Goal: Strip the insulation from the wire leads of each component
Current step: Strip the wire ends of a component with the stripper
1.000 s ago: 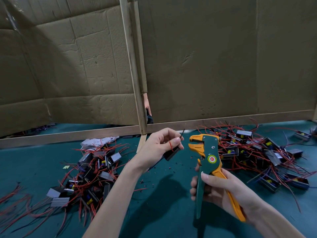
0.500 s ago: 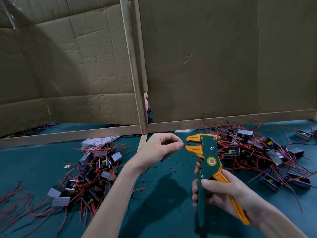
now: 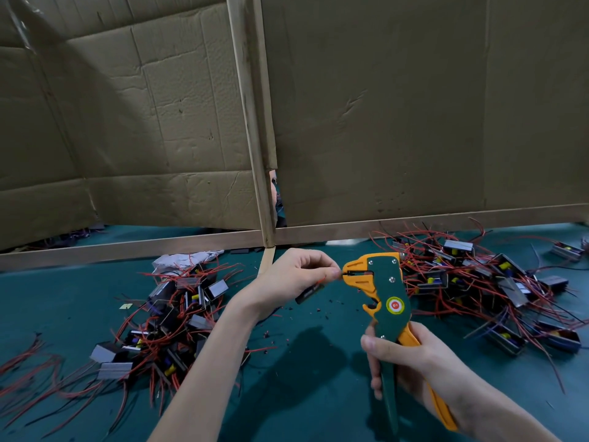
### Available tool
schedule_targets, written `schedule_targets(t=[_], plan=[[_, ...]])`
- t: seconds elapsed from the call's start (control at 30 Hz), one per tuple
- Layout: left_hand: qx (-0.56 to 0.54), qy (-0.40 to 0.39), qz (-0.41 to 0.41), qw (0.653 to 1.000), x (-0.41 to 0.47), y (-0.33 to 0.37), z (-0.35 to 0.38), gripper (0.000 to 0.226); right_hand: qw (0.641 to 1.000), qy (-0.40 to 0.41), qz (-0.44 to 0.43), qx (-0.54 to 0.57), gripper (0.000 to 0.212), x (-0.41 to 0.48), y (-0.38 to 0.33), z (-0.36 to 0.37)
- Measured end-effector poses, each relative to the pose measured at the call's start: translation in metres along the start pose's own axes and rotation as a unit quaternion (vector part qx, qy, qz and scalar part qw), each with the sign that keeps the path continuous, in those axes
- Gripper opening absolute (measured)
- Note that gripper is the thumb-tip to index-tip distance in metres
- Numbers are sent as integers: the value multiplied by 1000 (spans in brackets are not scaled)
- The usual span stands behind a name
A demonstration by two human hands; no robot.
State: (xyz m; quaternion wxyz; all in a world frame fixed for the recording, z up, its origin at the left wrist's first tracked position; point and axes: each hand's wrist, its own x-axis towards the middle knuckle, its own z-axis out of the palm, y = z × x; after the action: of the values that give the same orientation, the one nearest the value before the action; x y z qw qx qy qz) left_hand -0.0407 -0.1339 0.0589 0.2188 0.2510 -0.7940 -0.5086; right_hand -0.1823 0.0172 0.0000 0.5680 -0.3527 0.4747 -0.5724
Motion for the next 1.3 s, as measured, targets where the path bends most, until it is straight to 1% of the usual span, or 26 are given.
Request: schedule_targets(t=[0.1, 0.17, 0.23, 0.3, 0.37, 0.43, 0.47, 0.53, 0.57, 0.67, 0.73, 0.83, 0.87, 0.9, 0.93, 0.97, 1.03, 1.07, 1.17, 1.23, 1.3], plan=[[-24, -40, -33, 998, 2, -4, 2, 21, 999, 39, 3, -21, 25, 0, 5, 9], [-34, -68, -48, 996, 3, -9, 5, 25, 996, 68, 5, -56, 28, 2, 8, 9], [-15, -66, -58, 996, 4, -14, 9, 26, 997, 65, 4, -44, 25, 4, 8, 7], [-28, -42, -65, 997, 6, -17, 13, 29, 999, 33, -10, 32, 17, 6, 5, 4], [-45, 11, -76, 996, 8, -17, 13, 31, 995, 12, -26, 94, 17, 9, 2, -1], [-59, 78, -84, 992, 13, -20, 10, 34, 993, 10, -36, 110, 17, 10, 0, -6], [-69, 107, -89, 988, 14, -21, 9, 33, 993, 12, -38, 113, 20, 10, -1, -8], [-92, 150, -107, 979, 17, -24, 9, 30, 992, 25, -34, 115, 32, 12, -2, -11], [-101, 164, -118, 974, 18, -25, 9, 32, 992, 31, -33, 119, 31, 12, -1, -11], [-166, 162, -158, 960, 20, -29, 11, 42, 990, 38, -29, 131, 28, 13, -1, -11], [-223, 142, -165, 950, 18, -29, 12, 40, 990, 37, -25, 132, 27, 13, -1, -12], [-256, 148, -114, 948, 18, -25, 12, 27, 991, 28, -22, 128, 29, 12, -2, -13], [-259, 153, -94, 949, 17, -23, 12, 25, 992, 26, -22, 125, 32, 11, -2, -13], [-260, 159, -78, 949, 17, -20, 12, 25, 992, 22, -22, 123, 31, 11, -2, -13], [-238, 164, -56, 956, 16, -17, 12, 25, 992, 20, -24, 121, 28, 11, -3, -13], [-181, 174, -31, 968, 15, -13, 12, 26, 993, 16, -27, 118, 28, 10, -3, -14], [-15, 181, 34, 983, 13, -6, 10, 25, 994, 2, -31, 104, 24, 9, -5, -14], [38, 172, 65, 982, 11, -2, 10, 23, 995, -6, -34, 97, 21, 8, -7, -14], [83, 137, 105, 982, 8, 7, 14, 23, 995, -37, -45, 83, 21, 6, -8, -12], [97, 128, 129, 979, 7, 10, 17, 24, 994, -53, -47, 83, 27, 5, -8, -11], [97, 128, 140, 977, 7, 11, 20, 21, 993, -62, -49, 83, 25, 3, -8, -12]])
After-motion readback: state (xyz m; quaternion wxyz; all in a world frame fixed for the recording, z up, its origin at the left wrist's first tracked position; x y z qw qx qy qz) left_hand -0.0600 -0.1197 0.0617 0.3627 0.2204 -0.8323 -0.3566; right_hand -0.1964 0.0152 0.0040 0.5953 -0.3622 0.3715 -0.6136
